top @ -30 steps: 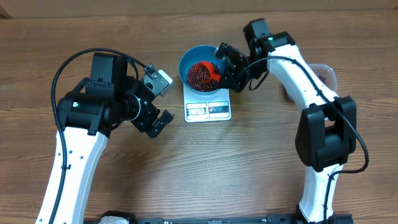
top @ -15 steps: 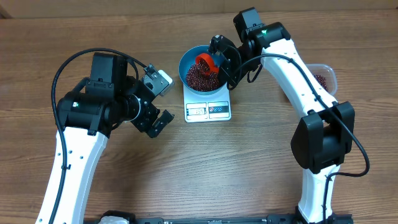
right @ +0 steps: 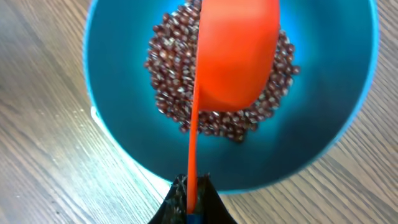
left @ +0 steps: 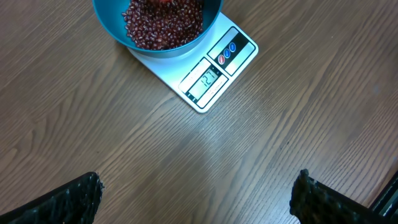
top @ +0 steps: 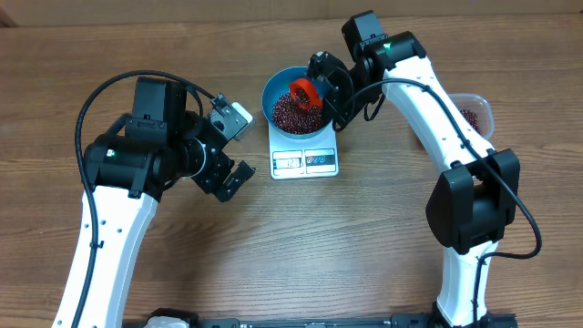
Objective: Scoop item into bowl and weigh 150g on scale
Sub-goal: 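Tilt the scoop with the right gripper to pour beans into the bowl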
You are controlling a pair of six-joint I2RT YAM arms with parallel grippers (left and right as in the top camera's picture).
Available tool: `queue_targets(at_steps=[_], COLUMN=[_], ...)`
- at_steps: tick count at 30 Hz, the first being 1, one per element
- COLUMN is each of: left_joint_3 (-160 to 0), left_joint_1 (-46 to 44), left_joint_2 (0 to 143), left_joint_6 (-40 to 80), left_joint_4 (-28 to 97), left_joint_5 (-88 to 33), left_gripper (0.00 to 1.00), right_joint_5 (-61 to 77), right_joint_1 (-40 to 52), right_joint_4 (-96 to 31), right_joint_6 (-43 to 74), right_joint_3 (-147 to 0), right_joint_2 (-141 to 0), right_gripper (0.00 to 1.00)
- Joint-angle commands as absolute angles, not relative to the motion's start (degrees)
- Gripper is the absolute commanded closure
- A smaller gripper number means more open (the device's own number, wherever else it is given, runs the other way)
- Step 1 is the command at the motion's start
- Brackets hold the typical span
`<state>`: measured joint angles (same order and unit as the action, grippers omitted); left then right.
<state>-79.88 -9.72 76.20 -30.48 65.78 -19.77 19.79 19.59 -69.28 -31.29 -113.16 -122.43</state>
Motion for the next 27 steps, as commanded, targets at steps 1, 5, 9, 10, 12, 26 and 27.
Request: queue_targets(at_steps=[1,5,9,10,12,26,27], left_joint_3=[-80.79,-80.79,-80.79,-80.79,-80.79,-80.79,-80.79], left_joint_1=[-9.76,-9.76,-9.76,-9.76,-9.76,-9.76,-9.76], left_joint_2=[76.62,76.62,76.62,76.62,76.62,76.62,76.62], left_joint_6=[-31.77,-31.77,-31.77,-31.77,-31.77,-31.77,-31.75], left_joint_4=[65.78,65.78,65.78,65.78,65.78,65.78,65.78], left_joint_5=[-20.58,-20.56,-20.58,-20.58,-20.58,-20.58,-20.58], left_gripper=[0.00,0.00,0.00,0.00,0.00,0.00,0.00], right_joint_5=[16.10,16.10,16.12,16.12,16.12,14.55,14.35], right_joint_1=[19.66,19.66,19.66,19.66,19.66,20.16,20.27], right_joint_4=[-69.52,-69.54,-69.65,-69.78,-69.78,-70.48,-70.63], right_joint_6=[-31.16,-31.14,-31.14,-31.14,-31.14,-31.14,-31.14], right_joint_3=[-115.18,-115.18,-115.18,-115.18,-115.18,-115.20,-115.20], right_joint_2=[-121.75,-120.55,-119.61,-119.50,-119.48,-117.49,-117.14], right_gripper=[0.97,0.96,0.96,0.96,0.96,0.96,0.97])
